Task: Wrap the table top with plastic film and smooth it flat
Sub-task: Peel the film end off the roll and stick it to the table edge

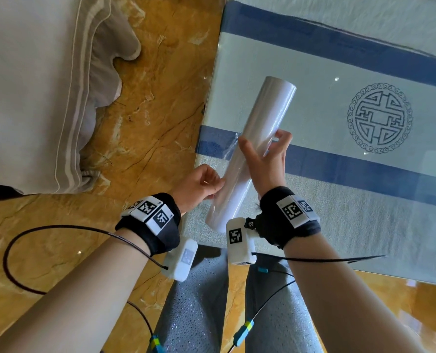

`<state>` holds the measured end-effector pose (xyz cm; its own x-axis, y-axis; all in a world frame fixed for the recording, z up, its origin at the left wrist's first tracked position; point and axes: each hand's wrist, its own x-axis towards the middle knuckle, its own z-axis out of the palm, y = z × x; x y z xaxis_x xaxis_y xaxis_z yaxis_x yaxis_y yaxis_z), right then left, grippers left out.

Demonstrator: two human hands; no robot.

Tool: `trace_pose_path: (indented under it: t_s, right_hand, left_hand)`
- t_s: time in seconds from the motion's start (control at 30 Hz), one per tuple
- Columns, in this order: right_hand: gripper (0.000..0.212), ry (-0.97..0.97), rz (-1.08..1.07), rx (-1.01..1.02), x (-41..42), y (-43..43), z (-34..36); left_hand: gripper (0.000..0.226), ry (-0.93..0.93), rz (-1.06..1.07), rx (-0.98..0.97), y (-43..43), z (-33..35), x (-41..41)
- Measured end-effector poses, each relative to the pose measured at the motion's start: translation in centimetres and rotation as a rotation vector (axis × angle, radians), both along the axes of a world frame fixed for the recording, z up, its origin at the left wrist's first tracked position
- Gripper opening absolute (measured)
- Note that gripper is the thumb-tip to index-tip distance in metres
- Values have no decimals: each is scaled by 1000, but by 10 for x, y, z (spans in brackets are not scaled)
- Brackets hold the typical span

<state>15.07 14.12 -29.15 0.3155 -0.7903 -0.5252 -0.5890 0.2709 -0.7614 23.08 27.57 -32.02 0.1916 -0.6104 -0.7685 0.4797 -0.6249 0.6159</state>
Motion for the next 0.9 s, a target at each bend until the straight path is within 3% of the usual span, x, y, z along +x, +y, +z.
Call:
trace_pose_path:
  t_s: [0.13,0.27,0.4,0.6,0.9]
  right_hand:
    - [56,-30,-65,82,-3,-5,3]
    - [61,-49,-133,178,-6,-9,4]
    - [52,-80,-153,231,-15,-13,-1]
    - [46,-112,-23,253,-15,-11,-4]
    - [56,-143,82,345,9,-16,4]
  left_hand:
    - [15,-22,-43,27,-3,-1,8]
    - [22,9,53,94,-6,-2,14]
    - [19,36,64,141,-8,-2,16]
    - [20,164,112,202,5,-2,21]
    - [20,246,255,154,18,0,36]
